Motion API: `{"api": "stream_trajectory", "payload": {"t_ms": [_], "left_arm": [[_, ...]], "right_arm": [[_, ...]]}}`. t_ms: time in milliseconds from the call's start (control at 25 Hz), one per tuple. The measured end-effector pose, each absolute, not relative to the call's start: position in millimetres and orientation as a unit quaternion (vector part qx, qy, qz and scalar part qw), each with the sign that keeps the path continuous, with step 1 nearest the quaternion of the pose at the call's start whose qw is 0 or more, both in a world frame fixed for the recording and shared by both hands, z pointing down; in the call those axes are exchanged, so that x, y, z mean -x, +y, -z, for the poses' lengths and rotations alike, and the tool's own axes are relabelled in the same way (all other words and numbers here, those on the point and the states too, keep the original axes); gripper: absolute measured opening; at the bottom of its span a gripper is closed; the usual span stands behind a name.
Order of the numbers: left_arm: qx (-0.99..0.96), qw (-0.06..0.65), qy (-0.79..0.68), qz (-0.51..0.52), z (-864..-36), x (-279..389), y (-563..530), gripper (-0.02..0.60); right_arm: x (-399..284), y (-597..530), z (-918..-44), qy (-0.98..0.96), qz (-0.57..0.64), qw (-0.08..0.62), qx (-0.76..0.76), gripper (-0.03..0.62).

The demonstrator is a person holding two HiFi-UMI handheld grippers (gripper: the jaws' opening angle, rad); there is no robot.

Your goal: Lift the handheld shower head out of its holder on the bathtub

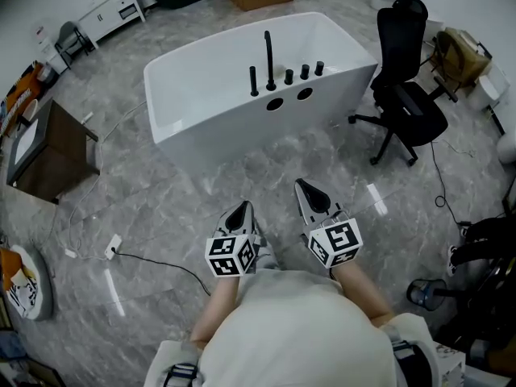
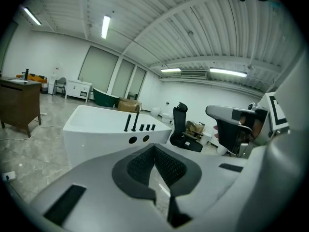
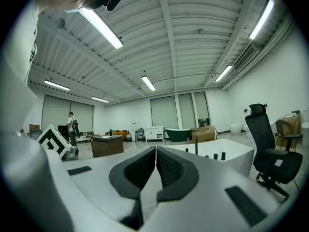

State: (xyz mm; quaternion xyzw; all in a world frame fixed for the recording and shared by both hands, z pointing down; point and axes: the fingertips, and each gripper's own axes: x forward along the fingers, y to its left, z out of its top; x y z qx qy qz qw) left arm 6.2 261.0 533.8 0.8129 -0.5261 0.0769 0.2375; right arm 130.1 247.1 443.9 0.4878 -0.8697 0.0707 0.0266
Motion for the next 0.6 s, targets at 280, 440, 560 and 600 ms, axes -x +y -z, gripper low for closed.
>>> {"api": "stream_trajectory", "payload": {"t_ms": [280,440,560,600], "left_arm": [[-0.814,0.236,-0.525,-0.081,-534,2,237,0.02],[-0.816,0.236,-0.522,-0.082,-534,8,213,0.02],[-0.816,0.237,-0.521,-0.084,-532,17,193,0.02],[-0.816,0.238,-0.52,-0.085,-532,21,186,0.02]], "right_arm": [[-116,221,-447,-0.872,-0.077,0.029,-0.482,0.02],[-109,195,-447,-0.871,-0.08,0.026,-0.485,0.02],[-100,174,-446,-0.869,-0.082,0.025,-0.488,0.02],[-98,166,-446,-0.868,-0.083,0.025,-0.489,0.02]]}}
